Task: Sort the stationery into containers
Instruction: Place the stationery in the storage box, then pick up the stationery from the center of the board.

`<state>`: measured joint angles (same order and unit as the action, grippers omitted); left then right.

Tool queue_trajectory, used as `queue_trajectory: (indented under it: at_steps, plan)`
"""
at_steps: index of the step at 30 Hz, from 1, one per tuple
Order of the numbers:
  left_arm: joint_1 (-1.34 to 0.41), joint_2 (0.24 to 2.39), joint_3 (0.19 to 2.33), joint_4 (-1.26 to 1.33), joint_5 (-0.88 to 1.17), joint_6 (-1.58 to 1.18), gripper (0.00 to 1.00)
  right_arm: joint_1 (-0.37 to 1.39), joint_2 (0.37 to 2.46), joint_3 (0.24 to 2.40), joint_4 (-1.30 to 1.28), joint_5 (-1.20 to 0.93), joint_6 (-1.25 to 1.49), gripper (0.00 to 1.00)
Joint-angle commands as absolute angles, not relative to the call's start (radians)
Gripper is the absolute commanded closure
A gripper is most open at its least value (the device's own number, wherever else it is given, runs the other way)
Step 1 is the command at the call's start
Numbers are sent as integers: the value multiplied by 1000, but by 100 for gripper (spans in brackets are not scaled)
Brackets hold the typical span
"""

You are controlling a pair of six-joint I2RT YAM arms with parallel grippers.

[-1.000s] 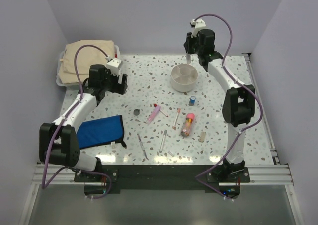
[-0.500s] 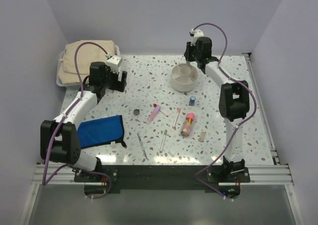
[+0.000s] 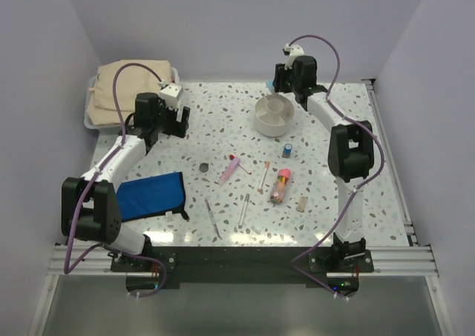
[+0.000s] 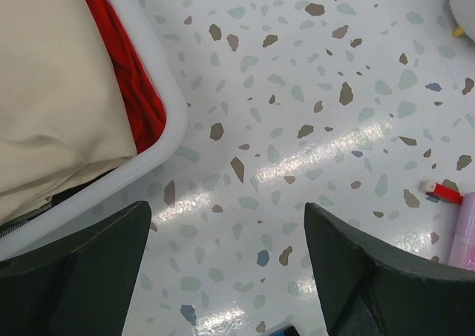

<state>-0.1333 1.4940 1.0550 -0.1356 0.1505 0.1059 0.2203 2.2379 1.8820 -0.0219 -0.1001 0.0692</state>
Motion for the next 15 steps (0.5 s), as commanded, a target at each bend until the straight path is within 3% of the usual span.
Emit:
queue_trajectory:
  at_steps: [1,12,15]
  plan:
    - [-140,1482,1054,-83,150,121,11,219,2079,1847,-29,-117,68,51]
    - [-140,1447,986,-25,167,103,11,222,1953,1746,-81,-153,-27,51]
    - [-140,1433,985,-32,172,101,9,244,1962,1819,-267,-432,-201,48]
